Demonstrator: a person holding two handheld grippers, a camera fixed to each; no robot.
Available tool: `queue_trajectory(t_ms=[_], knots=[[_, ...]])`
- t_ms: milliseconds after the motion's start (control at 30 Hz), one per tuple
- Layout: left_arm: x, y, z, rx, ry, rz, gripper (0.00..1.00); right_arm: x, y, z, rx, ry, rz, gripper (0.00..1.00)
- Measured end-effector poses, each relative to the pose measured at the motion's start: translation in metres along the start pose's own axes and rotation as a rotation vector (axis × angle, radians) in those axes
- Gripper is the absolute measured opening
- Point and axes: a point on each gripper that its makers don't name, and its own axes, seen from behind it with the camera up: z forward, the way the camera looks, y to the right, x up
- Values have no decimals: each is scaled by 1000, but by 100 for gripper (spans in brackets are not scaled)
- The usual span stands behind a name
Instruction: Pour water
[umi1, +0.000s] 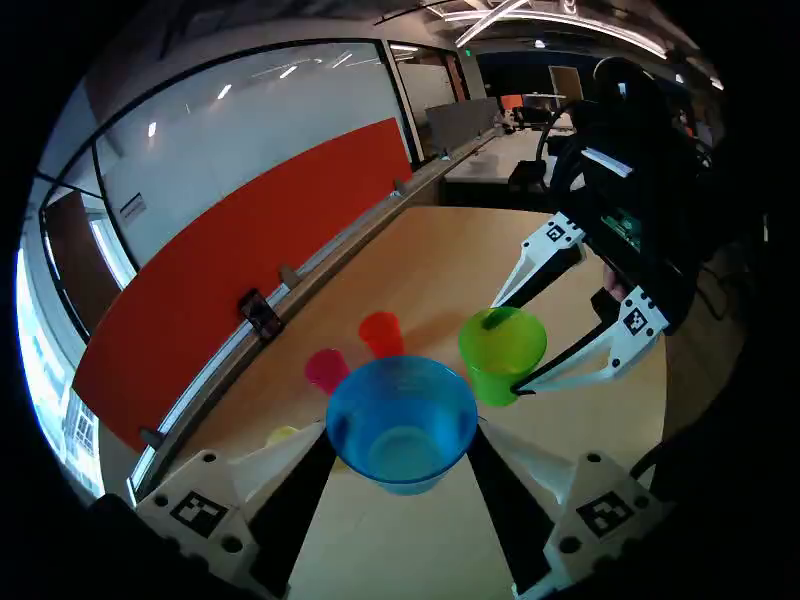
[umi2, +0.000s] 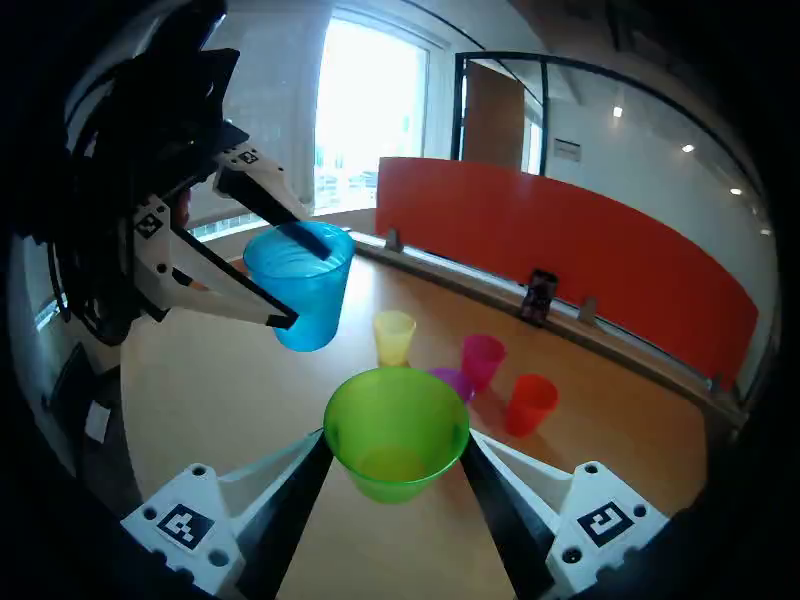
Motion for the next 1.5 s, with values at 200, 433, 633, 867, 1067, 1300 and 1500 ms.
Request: queue_trajectory(t_ms=[200,433,633,867,1067,1300,1500], knots=[[7,5,-8,8,9,28,85,11,-9,-5,22,5,-8,90],[14,7,-14,26,19,80,85,21,-21,-10,43,12,-22,91],[20,11,-16,33,23,129,84,26,-27,-15,54,18,-22,91],[26,11,-17,44,19,184,85,27,-31,-19,64,21,-25,90],[29,10,-16,47,14,224,85,29,-34,-21,73,25,-21,90],[32,11,-17,38,7,271,85,34,-37,-20,80,37,-27,90],[38,8,-19,49,7,314,85,37,-38,-20,85,45,-29,90]])
